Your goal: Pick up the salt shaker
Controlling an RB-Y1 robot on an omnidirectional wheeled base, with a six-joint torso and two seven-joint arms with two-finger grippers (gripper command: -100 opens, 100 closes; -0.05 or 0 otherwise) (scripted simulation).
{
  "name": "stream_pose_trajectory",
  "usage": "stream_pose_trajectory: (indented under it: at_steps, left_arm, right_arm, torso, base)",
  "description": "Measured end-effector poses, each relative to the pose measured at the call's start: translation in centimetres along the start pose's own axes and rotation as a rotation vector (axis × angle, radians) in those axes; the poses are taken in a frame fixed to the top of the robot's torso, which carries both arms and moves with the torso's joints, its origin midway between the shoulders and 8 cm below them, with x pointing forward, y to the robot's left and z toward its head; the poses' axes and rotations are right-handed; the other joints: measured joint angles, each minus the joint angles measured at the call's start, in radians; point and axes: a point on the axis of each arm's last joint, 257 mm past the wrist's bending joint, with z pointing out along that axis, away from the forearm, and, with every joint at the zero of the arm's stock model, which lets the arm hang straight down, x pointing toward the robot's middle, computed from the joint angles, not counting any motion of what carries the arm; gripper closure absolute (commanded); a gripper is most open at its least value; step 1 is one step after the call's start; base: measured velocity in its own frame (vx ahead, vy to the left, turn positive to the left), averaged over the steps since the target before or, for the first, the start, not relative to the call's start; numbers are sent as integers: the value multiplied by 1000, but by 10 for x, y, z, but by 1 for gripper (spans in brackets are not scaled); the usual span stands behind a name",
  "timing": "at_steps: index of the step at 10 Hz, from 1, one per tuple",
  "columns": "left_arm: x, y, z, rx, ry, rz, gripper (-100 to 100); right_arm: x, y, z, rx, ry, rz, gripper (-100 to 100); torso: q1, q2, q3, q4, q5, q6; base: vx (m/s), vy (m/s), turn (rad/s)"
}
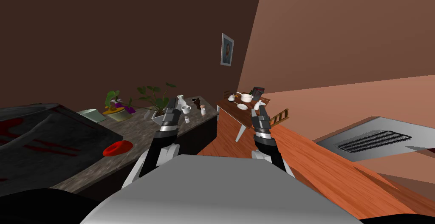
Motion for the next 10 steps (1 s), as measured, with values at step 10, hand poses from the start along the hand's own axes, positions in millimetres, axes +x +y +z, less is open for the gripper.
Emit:
stream_pose_trajectory:
  at_steps: [10]
  left_arm:
    - [44,27,-6,-78,254,85,-100]
  right_arm:
    - [0,0,0,0,0,0,0]
  torso:
    - [3,9,5,2,1,0]
  base:
    - [-98,28,-48]
